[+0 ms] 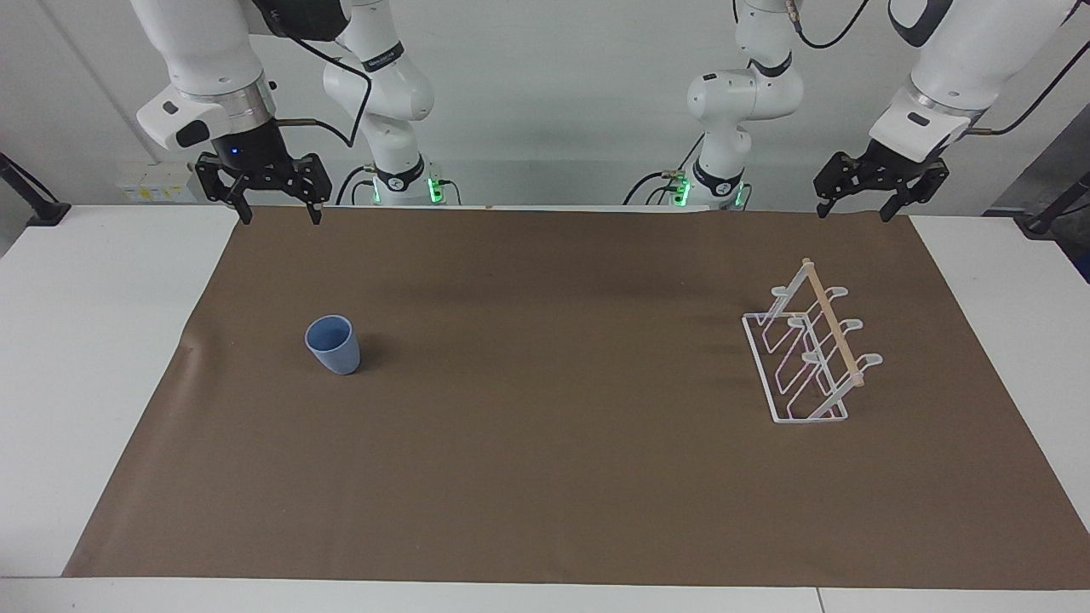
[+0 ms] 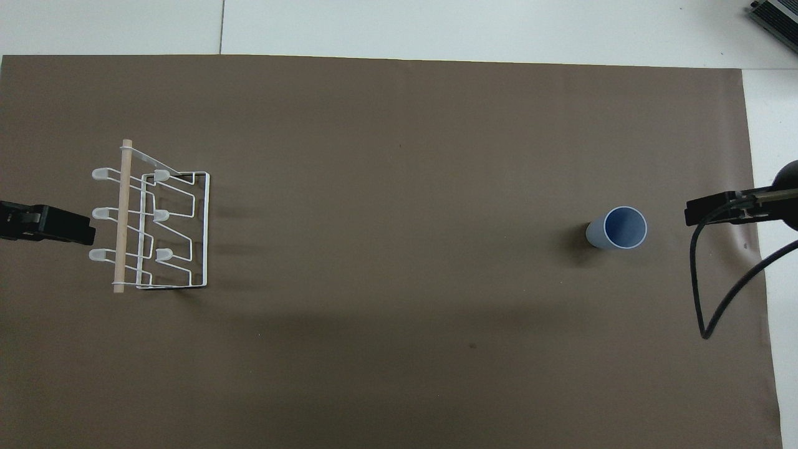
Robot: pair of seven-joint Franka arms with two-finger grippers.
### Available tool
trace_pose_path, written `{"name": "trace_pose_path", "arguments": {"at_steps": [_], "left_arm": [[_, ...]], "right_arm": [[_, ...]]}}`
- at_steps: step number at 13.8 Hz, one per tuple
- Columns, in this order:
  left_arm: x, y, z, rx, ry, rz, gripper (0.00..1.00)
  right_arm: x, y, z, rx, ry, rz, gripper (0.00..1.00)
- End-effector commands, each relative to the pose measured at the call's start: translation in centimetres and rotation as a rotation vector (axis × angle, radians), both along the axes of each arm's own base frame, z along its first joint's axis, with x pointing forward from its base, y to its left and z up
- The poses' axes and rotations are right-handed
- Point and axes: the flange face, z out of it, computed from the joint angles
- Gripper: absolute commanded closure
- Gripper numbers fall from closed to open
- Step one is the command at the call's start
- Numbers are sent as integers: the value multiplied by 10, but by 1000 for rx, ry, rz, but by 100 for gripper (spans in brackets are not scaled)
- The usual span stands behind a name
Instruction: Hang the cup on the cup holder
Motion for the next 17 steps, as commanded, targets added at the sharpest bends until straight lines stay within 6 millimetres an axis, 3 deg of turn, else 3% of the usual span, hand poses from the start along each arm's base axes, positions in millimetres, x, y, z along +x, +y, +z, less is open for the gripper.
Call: {"name": "trace_pose_path", "arguments": {"at_steps": [1,13,17], "left_arm": [[-8,3,0,14,-14,2,0],[-8,3,-4,13,-21,3,0],[-9,3,-5,13,-18,3,0]], "right_arm": [[-5,0,-1,19,-18,-18,0],[1,10,1,24,-66,7,0],[12,23,-25,87,-149,15,0]]}}
